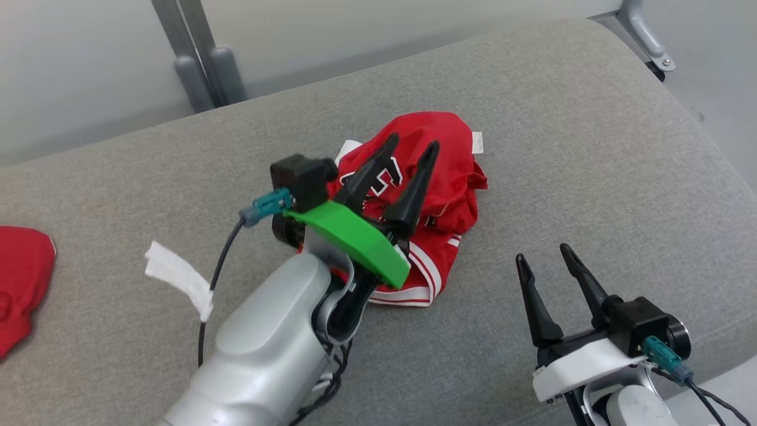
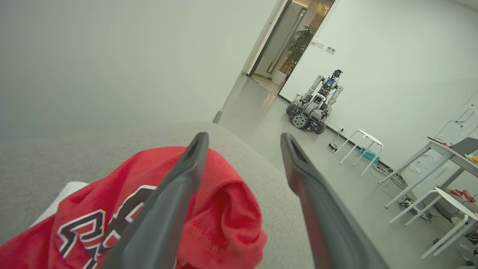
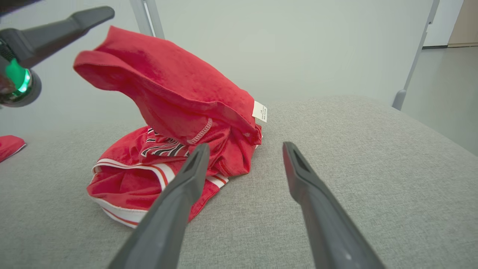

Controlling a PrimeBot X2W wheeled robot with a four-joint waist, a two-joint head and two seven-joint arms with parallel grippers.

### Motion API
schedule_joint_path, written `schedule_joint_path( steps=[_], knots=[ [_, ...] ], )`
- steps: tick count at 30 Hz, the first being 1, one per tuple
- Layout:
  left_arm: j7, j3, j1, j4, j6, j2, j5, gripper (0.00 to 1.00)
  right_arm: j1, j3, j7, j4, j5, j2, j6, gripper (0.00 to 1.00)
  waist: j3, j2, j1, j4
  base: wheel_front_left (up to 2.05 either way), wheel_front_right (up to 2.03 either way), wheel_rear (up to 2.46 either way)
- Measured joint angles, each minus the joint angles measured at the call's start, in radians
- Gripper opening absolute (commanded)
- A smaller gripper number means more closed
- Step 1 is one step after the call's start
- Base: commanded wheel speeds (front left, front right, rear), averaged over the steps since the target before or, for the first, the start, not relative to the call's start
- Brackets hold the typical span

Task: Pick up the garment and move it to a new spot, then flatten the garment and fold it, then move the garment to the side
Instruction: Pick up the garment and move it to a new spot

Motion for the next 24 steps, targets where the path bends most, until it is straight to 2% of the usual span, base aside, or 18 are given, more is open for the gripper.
schedule_joint_path(
  steps=[3,5,7,9,12,17,24],
  knots=[
    [-0.011,0.05,0.126,-0.052,0.039,0.017,0.027,1.0,0.037,-0.015,0.0,0.001,-0.02,0.0,0.0,1.0,-0.026,0.0,0.0,0.017,0.0,0.0,0.0],
    [-0.012,0.133,0.234,-0.122,0.07,0.039,0.073,1.0,0.056,-0.027,0.0,0.0,-0.034,0.0,0.0,1.0,-0.048,0.0,0.0,0.026,0.0,0.0,0.0],
    [-0.012,0.201,0.364,-0.192,0.105,0.077,0.153,1.0,0.071,-0.047,0.0,-0.006,-0.053,0.0,0.0,1.0,-0.07,0.0,0.0,0.039,0.0,0.0,0.0],
    [-0.012,0.292,0.489,-0.253,0.132,0.086,0.198,1.0,0.086,-0.062,0.0,-0.015,-0.07,-0.001,0.0,1.0,-0.087,0.0,0.0,0.054,0.0,0.0,0.0],
    [-0.013,0.402,0.624,-0.322,0.159,0.098,0.33,1.0,0.103,-0.09,0.0,-0.026,-0.088,0.0,0.0,1.0,-0.105,0.0,0.0,0.083,0.0,0.0,0.0],
    [-0.014,0.58,0.791,-0.399,0.154,0.051,0.486,1.0,0.14,-0.122,0.0,-0.035,-0.113,-0.005,0.0,1.0,-0.134,0.0,0.0,0.136,0.0,0.0,0.0],
    [-0.014,0.703,0.919,-0.443,0.081,0.01,0.675,1.0,0.173,-0.151,0.0,-0.036,-0.122,-0.005,0.0,1.0,-0.171,0.0,0.0,0.193,0.0,0.0,0.0]
  ],
)
